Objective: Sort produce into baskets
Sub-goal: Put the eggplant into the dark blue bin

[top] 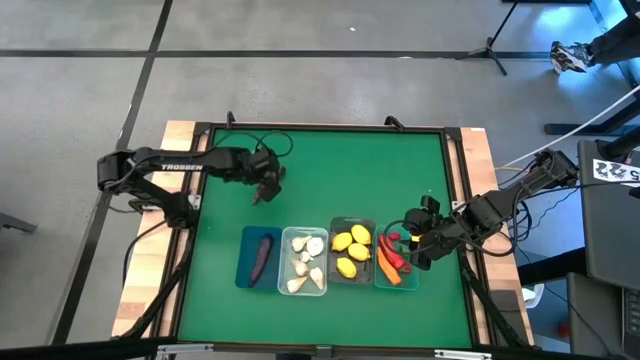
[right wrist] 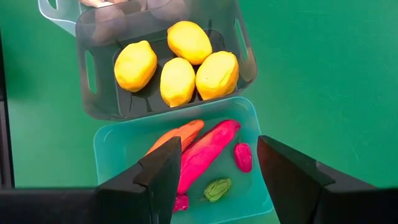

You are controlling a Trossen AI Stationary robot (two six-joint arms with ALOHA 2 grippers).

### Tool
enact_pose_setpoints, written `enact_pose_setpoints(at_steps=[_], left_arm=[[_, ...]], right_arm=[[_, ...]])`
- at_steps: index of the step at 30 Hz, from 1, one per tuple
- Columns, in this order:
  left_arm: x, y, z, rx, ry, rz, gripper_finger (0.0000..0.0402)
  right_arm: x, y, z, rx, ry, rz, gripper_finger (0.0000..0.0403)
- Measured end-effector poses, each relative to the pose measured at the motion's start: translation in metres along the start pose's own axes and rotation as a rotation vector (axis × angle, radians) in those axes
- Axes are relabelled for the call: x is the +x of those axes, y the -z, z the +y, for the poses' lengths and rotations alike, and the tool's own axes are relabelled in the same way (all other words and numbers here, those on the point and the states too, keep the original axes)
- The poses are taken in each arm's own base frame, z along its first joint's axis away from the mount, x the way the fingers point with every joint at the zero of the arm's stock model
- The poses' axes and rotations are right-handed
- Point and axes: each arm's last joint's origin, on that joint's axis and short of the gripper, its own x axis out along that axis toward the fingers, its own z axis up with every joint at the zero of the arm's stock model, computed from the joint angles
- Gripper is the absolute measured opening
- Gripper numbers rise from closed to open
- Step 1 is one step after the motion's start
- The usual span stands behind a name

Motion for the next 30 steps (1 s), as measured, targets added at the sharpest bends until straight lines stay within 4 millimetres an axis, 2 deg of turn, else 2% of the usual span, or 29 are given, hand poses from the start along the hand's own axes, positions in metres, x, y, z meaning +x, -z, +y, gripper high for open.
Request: enact_pose_setpoints(at_steps=[5,11,30], left_arm=[[0.014,0.005,0.009,-0.017,0.02,0.013,0.0255],[0.024,0.01,0.008,-0.037,0.082,-0.006,0.0255],[0.052,0.037,0.007,-0.069,0.131,0.011,0.0255]], right_arm=[[0.0,0.0,0.0,0.0,0.0,0.0,0.0209],[0.0,0.0,0.0,0.0,0.0,0.0,0.0209],[0.0,0.0,0.0,0.0,0.0,0.0,0.0209]])
